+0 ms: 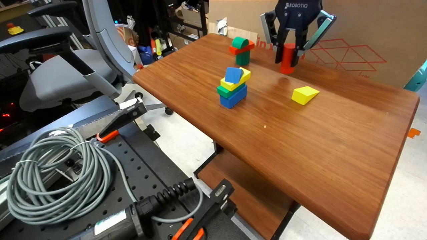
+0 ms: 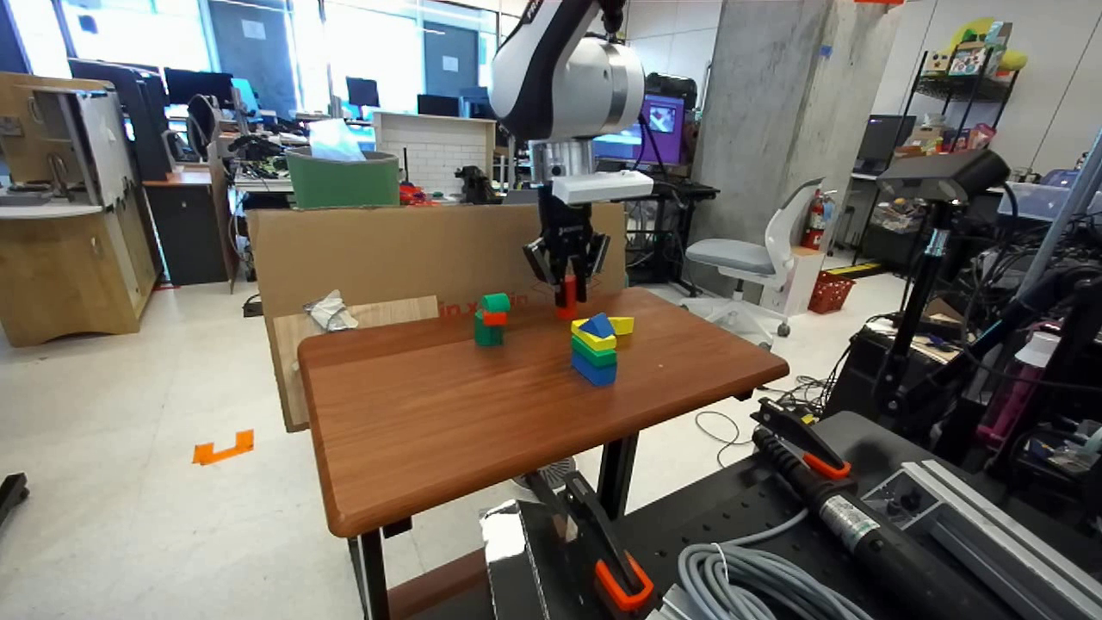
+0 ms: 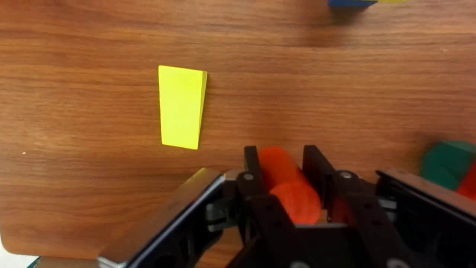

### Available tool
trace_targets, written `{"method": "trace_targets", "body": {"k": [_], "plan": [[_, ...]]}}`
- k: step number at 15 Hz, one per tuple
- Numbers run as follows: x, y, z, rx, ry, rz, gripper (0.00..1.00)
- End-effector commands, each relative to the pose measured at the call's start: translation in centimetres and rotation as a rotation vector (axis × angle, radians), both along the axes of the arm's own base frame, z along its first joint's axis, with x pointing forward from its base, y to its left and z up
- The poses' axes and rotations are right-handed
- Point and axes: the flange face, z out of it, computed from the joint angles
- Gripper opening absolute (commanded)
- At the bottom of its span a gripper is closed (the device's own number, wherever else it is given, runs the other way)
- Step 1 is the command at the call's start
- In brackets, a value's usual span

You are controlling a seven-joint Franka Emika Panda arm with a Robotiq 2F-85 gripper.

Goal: Move the orange block backwards

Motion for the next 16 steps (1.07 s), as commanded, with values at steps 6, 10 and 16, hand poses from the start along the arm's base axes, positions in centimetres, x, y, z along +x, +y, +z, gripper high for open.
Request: {"method": "trace_targets", "body": {"k": [6, 10, 16], "plan": [[0.8, -0.7, -2.1, 0.001, 0.060, 0.032, 0.09], [0.3, -0.3, 0.2, 0.029, 0.052, 0.050, 0.73], [-1.1, 0.2, 8.3, 0.045, -0.037, 0.079, 1.00]]}}
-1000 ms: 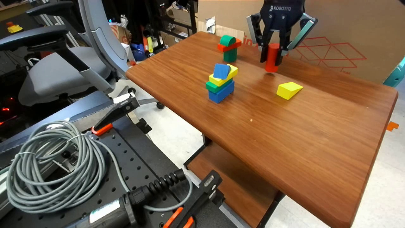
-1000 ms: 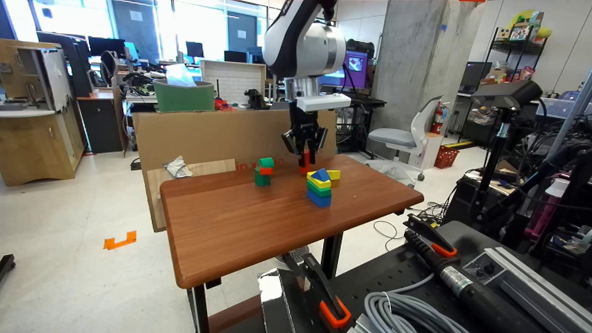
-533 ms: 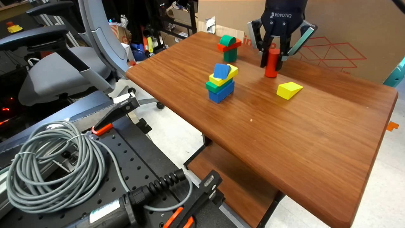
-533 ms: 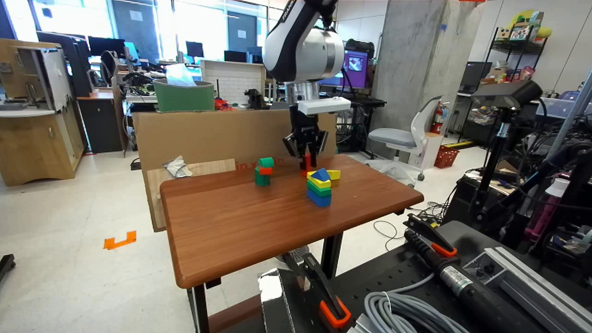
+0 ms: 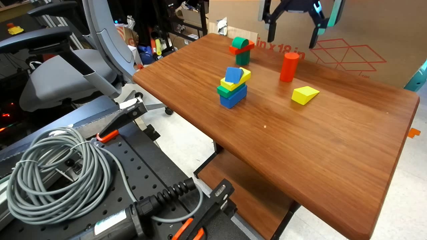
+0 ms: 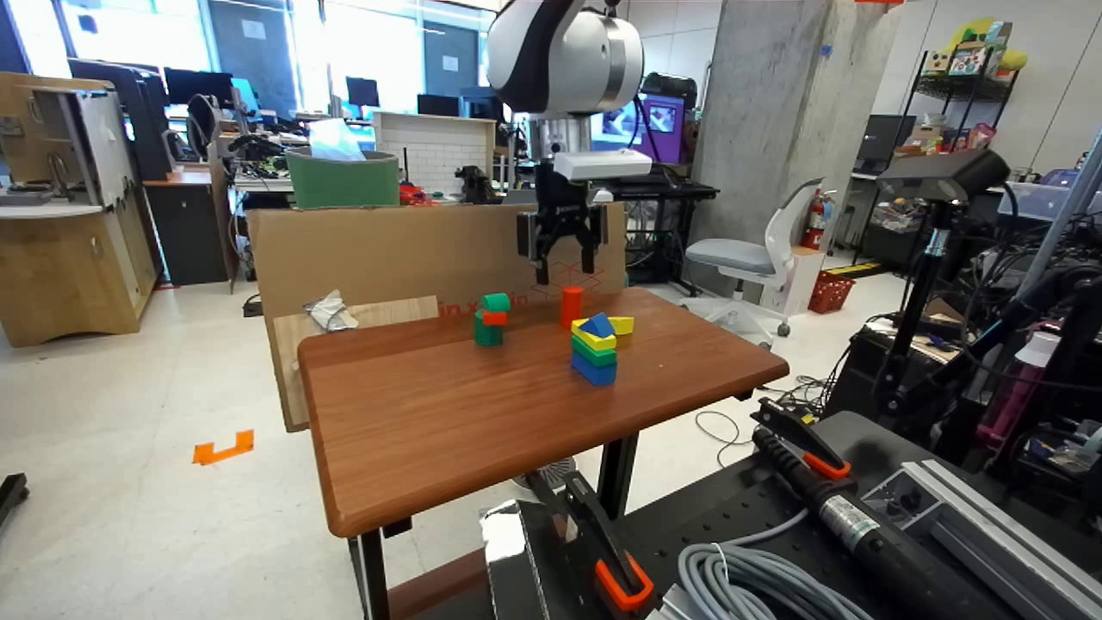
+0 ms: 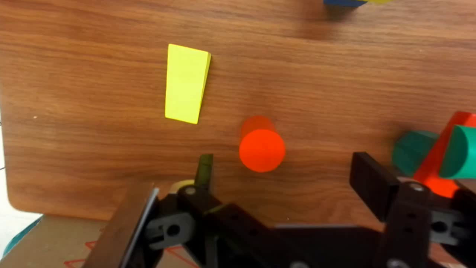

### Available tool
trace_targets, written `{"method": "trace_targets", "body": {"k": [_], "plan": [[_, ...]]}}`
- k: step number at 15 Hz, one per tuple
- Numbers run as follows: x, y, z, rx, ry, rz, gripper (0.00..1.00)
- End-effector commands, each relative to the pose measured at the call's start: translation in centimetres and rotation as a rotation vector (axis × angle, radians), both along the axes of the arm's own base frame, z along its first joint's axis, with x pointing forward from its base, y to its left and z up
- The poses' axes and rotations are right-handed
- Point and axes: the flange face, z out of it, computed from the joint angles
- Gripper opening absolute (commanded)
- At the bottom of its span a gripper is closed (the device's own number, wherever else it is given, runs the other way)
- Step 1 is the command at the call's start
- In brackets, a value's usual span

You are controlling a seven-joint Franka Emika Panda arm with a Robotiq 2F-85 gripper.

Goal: Move the orange block backwards

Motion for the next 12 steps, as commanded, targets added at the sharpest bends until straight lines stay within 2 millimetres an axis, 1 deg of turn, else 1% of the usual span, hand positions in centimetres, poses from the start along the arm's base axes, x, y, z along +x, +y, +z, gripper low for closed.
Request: {"method": "trace_targets", "body": {"k": [1, 2, 3, 5, 7, 8, 9, 10, 11, 12], "plan": [[-2.2, -0.4, 7.1, 0.027, -0.053, -0.008, 1.00], [-2.7, -0.8, 9.7, 0.040, -0.089, -0.027, 1.00], [-3.0, -1.0, 11.8, 0.061, -0.113, -0.042, 1.00], [-3.7, -1.6, 16.6, 0.135, -0.156, -0.097, 1.00], [-4.8, -2.8, 21.8, 0.196, -0.202, -0.189, 1.00], [-5.6, -3.8, 24.2, 0.185, -0.201, -0.272, 1.00], [-3.4, -2.8, 20.6, 0.155, -0.201, -0.180, 1.00], [-4.1, -3.5, 22.9, 0.158, -0.210, -0.216, 1.00], [-4.8, -3.9, 24.4, 0.159, -0.218, -0.235, 1.00], [-5.2, -4.0, 25.1, 0.160, -0.219, -0.244, 1.00]]}}
